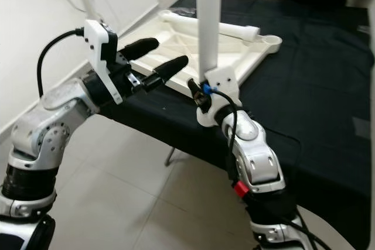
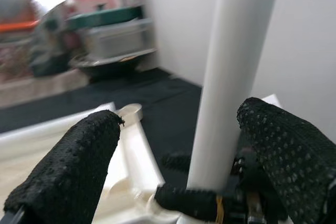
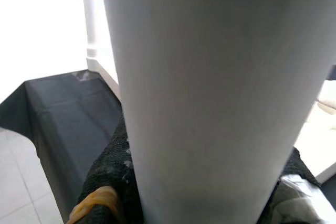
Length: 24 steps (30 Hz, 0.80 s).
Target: Building children table
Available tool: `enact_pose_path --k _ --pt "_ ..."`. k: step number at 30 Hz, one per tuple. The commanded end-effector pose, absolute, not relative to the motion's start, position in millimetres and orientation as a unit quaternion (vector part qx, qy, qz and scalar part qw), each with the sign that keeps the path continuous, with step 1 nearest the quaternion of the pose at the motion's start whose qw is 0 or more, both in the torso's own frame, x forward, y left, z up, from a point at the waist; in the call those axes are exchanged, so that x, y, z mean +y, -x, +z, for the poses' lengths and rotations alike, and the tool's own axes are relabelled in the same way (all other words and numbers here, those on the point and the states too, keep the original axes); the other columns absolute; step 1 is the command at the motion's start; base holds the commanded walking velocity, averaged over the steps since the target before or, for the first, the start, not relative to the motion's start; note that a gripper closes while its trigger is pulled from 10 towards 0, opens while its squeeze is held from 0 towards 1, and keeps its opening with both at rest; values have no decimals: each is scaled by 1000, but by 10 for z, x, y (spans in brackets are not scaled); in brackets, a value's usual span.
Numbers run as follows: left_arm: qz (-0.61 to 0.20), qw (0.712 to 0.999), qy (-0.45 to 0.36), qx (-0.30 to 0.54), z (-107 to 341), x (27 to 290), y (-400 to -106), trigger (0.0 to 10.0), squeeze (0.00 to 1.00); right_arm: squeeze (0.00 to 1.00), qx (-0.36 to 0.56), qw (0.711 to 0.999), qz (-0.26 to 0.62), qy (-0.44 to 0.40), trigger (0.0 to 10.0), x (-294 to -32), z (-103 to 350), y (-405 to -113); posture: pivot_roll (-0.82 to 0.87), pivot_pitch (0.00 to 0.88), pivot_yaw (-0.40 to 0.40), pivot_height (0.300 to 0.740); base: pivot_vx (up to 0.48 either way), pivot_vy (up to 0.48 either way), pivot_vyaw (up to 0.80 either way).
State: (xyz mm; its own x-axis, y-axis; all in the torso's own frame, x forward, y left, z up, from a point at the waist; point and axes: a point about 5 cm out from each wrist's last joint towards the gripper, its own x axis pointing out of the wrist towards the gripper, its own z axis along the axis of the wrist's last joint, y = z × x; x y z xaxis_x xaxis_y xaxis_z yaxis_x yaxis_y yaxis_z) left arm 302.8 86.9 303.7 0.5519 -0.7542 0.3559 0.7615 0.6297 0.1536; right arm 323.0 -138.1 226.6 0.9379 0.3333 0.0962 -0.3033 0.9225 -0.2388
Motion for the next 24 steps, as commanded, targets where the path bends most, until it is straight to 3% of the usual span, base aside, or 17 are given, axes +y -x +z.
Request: enact_pose_path --k 1,12,24 --pt "-429 882 1 -196 3028 846 -3046 10000 0 0 -87 976 169 110 10000 -1335 2335 -3215 -36 36 101 740 0 0 -800" --pt "-440 875 0 -204 3040 724 -3018 10000 0 0 -131 969 187 94 10000 -1282 2500 -3186 -41 33 105 740 0 0 -750" --pt "-465 856 -30 -223 3126 642 -3006 10000 0 0 -144 965 193 104 10000 -1204 2550 -3182 -37 31 105 740 0 0 0"
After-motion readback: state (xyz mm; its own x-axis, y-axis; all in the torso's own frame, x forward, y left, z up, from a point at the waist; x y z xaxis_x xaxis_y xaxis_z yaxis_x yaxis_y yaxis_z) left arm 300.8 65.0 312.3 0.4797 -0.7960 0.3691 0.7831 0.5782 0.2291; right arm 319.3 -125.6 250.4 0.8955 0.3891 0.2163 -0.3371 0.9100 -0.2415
